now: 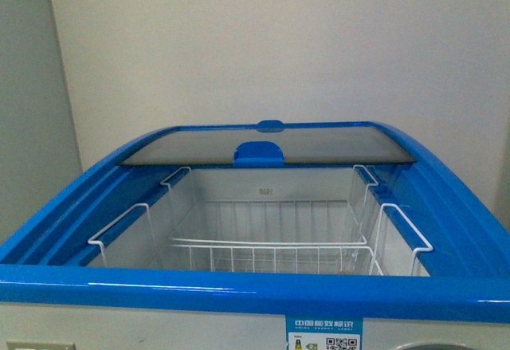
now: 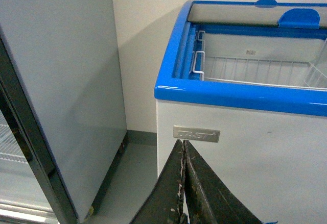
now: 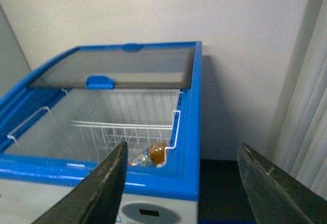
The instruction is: Put drink in fridge
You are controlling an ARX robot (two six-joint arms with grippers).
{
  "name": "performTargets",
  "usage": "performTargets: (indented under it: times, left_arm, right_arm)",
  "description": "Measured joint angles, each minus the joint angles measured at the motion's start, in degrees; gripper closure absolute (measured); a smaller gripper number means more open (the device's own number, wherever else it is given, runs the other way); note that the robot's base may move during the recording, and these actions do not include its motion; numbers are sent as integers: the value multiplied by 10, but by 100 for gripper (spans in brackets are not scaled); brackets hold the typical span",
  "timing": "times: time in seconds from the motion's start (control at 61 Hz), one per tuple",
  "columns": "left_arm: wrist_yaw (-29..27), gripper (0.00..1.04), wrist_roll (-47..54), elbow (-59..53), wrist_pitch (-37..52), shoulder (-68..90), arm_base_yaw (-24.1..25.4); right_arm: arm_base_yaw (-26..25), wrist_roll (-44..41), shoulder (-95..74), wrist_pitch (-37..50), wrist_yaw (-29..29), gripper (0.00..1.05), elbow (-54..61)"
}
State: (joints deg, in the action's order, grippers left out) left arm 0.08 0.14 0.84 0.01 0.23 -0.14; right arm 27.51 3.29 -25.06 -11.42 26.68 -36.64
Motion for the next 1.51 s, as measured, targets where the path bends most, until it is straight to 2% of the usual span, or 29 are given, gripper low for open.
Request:
performTargets:
  times: [0.131, 0.197, 0.279, 0.344, 0.426, 0.475, 0.508, 0.574, 1.508]
  left_arm:
    - [-1, 102, 0, 0, 0, 0, 0]
    - [-1, 102, 0, 0, 0, 0, 0]
    - [-1, 102, 0, 0, 0, 0, 0]
    - [-1, 102, 0, 0, 0, 0, 0]
    - [-1, 102, 0, 0, 0, 0, 0]
    - [-1, 102, 0, 0, 0, 0, 0]
    - [-1, 102, 0, 0, 0, 0, 0]
    - [-1, 102, 0, 0, 0, 0, 0]
    - [-1, 102, 0, 0, 0, 0, 0]
  right_arm:
    - [-78, -22, 61, 40, -87, 68, 106]
    - [-100, -26, 78, 49, -101, 77, 127]
    - [-137, -28, 103, 62, -133, 94, 170]
    - [-152, -30, 115, 67, -150, 103, 189]
    - [-178, -31, 134, 77, -177, 102, 218]
    - [-220, -31, 147, 80, -237, 102, 233]
    - [-255, -31, 155, 83, -257, 102, 244]
    - [-269, -31, 163, 87, -260, 102, 256]
    - [-274, -31, 242, 112, -266, 102, 357]
